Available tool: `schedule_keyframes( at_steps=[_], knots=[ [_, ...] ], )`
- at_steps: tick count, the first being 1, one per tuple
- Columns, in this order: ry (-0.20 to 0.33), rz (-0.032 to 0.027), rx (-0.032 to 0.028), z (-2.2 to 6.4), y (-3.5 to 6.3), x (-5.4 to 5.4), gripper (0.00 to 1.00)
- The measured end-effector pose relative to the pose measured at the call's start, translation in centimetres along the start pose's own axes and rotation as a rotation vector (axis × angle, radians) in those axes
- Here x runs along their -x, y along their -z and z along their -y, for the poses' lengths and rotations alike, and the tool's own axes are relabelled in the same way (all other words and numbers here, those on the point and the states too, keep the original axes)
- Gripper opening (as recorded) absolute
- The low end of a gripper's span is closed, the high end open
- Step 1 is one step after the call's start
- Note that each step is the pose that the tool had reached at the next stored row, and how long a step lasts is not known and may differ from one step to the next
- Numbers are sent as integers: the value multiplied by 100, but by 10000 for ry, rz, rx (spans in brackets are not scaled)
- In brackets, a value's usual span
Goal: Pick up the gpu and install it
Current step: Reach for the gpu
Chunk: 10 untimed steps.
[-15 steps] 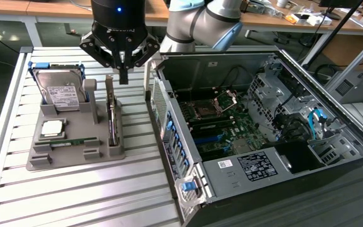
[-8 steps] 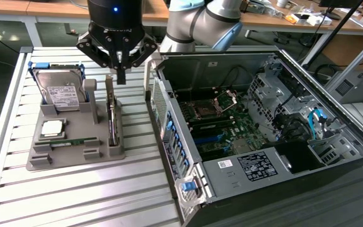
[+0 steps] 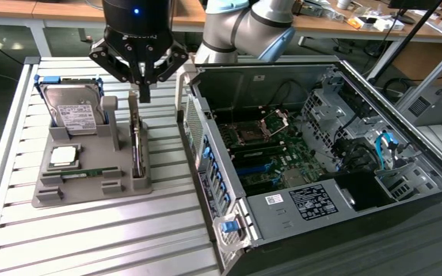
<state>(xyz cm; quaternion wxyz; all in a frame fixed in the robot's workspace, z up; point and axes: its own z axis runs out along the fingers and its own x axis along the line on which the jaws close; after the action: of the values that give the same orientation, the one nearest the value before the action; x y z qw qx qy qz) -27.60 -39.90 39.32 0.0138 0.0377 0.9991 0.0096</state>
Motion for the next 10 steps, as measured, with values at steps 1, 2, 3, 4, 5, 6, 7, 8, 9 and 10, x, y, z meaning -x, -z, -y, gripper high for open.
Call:
schedule_keyframes(
  at_steps=[1,2,3,4,5,6,7,8,9,10],
  knots=[
    [0,0,1,0,0,-6,11],
    [1,0,0,1,0,-13,11],
    [1,0,0,2,1,-23,11],
    [1,0,0,2,1,-30,11],
    [1,-1,0,3,2,-42,11],
    [1,0,-1,4,2,-50,11],
    [0,0,0,5,2,-65,11],
    [0,0,0,5,2,-73,11],
    [0,-1,0,6,2,-82,11],
    [0,0,0,7,3,-91,11]
  ],
)
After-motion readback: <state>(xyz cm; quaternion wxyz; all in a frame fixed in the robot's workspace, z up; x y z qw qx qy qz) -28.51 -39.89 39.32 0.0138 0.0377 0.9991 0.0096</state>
